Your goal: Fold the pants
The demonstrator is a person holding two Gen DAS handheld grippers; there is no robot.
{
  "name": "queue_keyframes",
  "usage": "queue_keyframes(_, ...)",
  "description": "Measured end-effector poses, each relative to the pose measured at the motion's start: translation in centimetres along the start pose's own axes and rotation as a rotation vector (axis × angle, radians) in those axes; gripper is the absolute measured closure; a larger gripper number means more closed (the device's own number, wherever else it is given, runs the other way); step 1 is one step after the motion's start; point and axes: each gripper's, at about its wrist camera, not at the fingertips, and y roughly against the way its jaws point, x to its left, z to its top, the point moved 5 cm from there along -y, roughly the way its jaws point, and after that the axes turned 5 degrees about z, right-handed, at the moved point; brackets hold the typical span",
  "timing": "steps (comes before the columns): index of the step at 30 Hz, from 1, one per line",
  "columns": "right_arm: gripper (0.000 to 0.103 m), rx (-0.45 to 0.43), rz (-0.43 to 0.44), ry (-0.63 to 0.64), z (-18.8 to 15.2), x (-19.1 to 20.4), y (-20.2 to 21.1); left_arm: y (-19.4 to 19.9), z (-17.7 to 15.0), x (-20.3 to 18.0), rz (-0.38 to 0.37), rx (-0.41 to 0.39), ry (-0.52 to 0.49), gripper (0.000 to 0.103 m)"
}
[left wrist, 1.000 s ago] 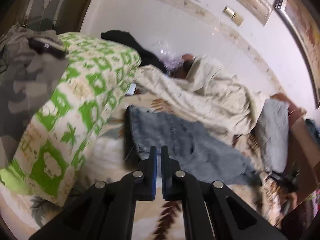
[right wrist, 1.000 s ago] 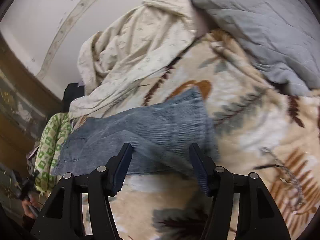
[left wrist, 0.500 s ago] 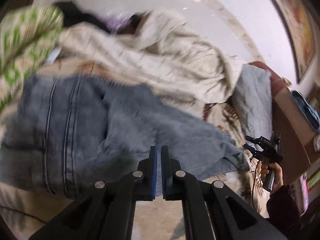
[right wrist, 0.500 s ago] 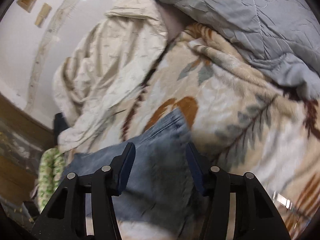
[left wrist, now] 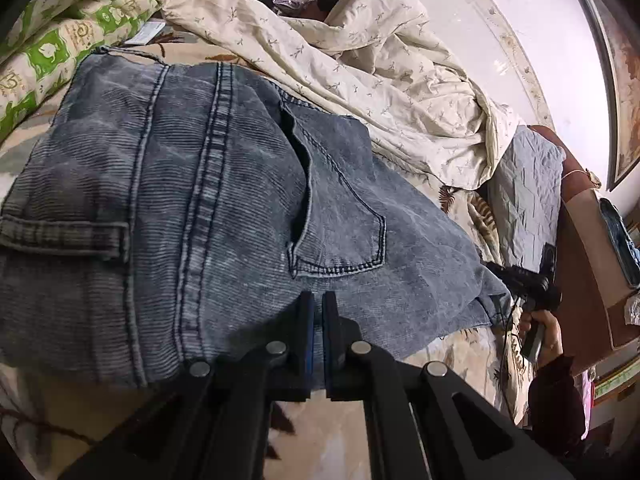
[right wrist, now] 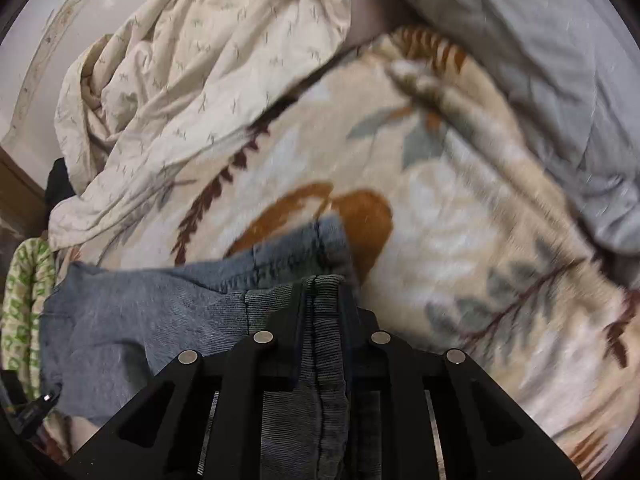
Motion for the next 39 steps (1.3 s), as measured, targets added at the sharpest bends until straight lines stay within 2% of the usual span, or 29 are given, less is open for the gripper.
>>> queue_keyframes(5, 0.089, -0.166, 0.017, 0.017, 2.3, 0.8, 1.5, 0.6, -0.2, 0.4, -0.015, -0.004, -0.001, 0.098)
queue_keyframes(8, 0.089, -0.217, -0.011, 0.031, 3.5, 1.4, 0.8, 0.9, -0.6, 0.4, -0.018, -0.004, -0.024, 0.098)
queue_keyframes(12, 0.089, -0.209, -0.092, 0.05, 4.3, 1.4, -1.7, 1.4, -1.3, 0.9, -0.022, 0.002, -0.034, 0.098)
queue_keyframes(16, 0.085, -0.125, -0.149, 0.012, 3.9, 0.7, -3.9, 1.6, -1.8, 1.7, -0.026, 0.014, -0.022, 0.098)
queue_keyframes(19, 0.084, -0.131, -0.172, -0.006, 3.5, 1.8, -1.7, 2.1, -1.6, 1.6, -0.016, 0.002, -0.007, 0.098)
queue_keyframes(21, 0.075, -0.148, -0.115, 0.01, 2.8, 3.6, 0.6, 2.8, -1.1, 0.9, -0.011, -0.036, -0.014, 0.098)
queue_keyframes(23, 0.073, -0.163, -0.033, 0.057, 1.1, 5.5, 3.5, 3.6, -0.5, -0.2, -0.033, -0.081, -0.04, 0.098)
queue_keyframes(27, 0.073, -0.099, 0.105, 0.053, -2.0, 5.8, 6.1, 3.9, 0.3, -2.4, -0.058, -0.137, -0.076, 0.096)
queue_keyframes(29, 0.073, -0.067, 0.122, 0.059, -3.3, 6.2, 5.8, 3.1, 0.6, -3.4, -0.067, -0.148, -0.07, 0.096)
queue_keyframes(33, 0.074, 0.015, 0.108, 0.111, -5.7, 8.4, 3.4, 0.9, 1.2, -5.1, -0.056, -0.136, -0.08, 0.096)
queue_keyframes(35, 0.074, 0.04, 0.032, 0.158, -6.9, 8.8, 2.3, -0.3, 1.2, -5.6, -0.055, -0.111, -0.079, 0.096)
queue_keyframes(36, 0.074, 0.079, 0.002, 0.173, -7.6, 8.6, 1.5, -0.9, 1.1, -5.6, -0.042, -0.091, -0.085, 0.096)
queue_keyframes(38, 0.075, 0.222, -0.008, 0.154, -9.6, 7.6, -0.3, -2.1, 0.6, -4.9, 0.008, -0.034, -0.09, 0.096)
queue_keyframes(39, 0.076, 0.212, -0.024, 0.207, -10.0, 7.9, 0.1, -2.6, 0.3, -4.3, 0.034, 0.002, -0.086, 0.096)
